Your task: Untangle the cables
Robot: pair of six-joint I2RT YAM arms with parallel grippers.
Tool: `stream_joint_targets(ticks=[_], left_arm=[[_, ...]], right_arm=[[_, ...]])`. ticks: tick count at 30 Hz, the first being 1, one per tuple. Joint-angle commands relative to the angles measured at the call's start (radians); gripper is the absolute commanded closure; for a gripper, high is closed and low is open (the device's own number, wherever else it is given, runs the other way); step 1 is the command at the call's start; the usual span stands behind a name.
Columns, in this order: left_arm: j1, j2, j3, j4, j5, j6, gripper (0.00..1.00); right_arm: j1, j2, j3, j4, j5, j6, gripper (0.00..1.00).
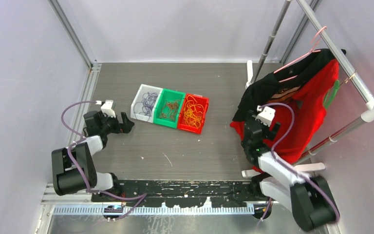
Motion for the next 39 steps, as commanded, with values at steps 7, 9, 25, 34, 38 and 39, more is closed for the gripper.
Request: stream_joint_targets(ticks=[7, 9, 25, 34, 38, 39], left_arm=[[-0.003, 0.071, -0.014, 0.409, -0.1, -0.146, 0.0], [-0.006, 0.087, -0.005, 0.42, -0.12, -0.174, 0.0], [-0.126, -0.036, -0.16, 0.564, -0.218, -0.141, 0.01], [-0.135, -0.117, -0.163, 0.468, -0.251, -0.1, 0.01], [-0.135, -0.067, -0.137, 0.487, -0.27, -0.053, 0.01], [-0.135, -0.025, -0.121, 0.507, -0.26, -0.07, 0.01]], right_arm=[[-0.119, 0.429, 0.03, 0.478, -0.247, 0.019, 0.0], [-0.133, 0.465, 0.057, 0.49, -0.277, -0.007, 0.0], [-0.229, 0.656, 0.047, 0.68, -0.456, -0.001, 0.0], [-0.23, 0.657, 0.048, 0.679, -0.457, 0.0, 0.0], [-0.23, 0.657, 0.049, 0.678, -0.458, 0.0, 0.0], [-0.23, 0.657, 0.049, 0.679, -0.457, -0.001, 0.0]])
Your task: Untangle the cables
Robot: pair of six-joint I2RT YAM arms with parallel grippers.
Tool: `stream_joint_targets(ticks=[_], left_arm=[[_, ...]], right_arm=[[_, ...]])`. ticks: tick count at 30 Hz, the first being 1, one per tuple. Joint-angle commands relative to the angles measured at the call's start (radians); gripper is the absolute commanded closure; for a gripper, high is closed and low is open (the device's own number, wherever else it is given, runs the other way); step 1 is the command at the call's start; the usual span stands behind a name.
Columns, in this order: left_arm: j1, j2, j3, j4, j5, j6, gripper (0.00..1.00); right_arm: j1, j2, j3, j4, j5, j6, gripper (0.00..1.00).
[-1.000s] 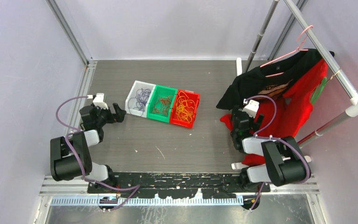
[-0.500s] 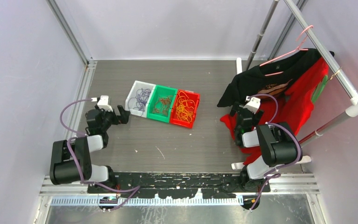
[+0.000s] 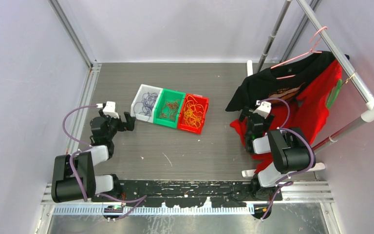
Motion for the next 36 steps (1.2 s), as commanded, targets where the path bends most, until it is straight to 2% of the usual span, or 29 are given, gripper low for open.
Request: stream_joint_targets(ticks=[1, 5, 7, 8, 10, 12, 14, 15, 17, 20, 36], left_arm=[[-0.003, 0.096, 0.076, 0.074, -0.008, 0.018, 0.01], [-0.048, 0.236, 0.048, 0.252, -0.03, 0.038, 0.01], [-0.067, 0.349, -0.003, 0.504, -0.04, 0.031, 0.0], [-0.075, 0.332, -0.014, 0.487, -0.051, 0.036, 0.0], [-0.09, 0.268, 0.001, 0.348, -0.074, 0.067, 0.01], [-0.108, 0.305, 0.029, 0.353, -0.093, 0.07, 0.01], [-0.111, 0.297, 0.124, 0.168, -0.124, 0.066, 0.01], [-0.115, 0.28, 0.127, 0.126, -0.148, 0.066, 0.0], [-0.117, 0.307, 0.107, 0.217, -0.157, 0.056, 0.01], [-0.117, 0.285, 0.111, 0.17, -0.154, 0.06, 0.01], [-0.117, 0.294, 0.108, 0.193, -0.154, 0.058, 0.01]], right_arm=[[-0.003, -0.006, 0.013, 0.067, 0.003, -0.002, 0.0], [-0.004, -0.007, 0.012, 0.065, 0.002, -0.001, 0.0], [-0.003, -0.006, 0.012, 0.065, 0.002, -0.001, 0.0], [-0.003, -0.006, 0.013, 0.066, 0.002, -0.002, 0.0], [-0.003, -0.001, 0.019, 0.06, 0.001, -0.001, 0.0], [-0.03, -0.004, 0.041, 0.011, -0.028, 0.023, 0.0], [-0.062, -0.017, 0.051, -0.033, -0.061, 0.052, 0.0], [-0.064, -0.012, 0.052, -0.026, -0.062, 0.051, 0.0], [-0.065, -0.014, 0.048, -0.02, -0.061, 0.049, 0.0], [-0.065, -0.017, 0.045, -0.02, -0.061, 0.051, 0.0], [-0.066, -0.012, 0.052, -0.024, -0.066, 0.051, 0.0]])
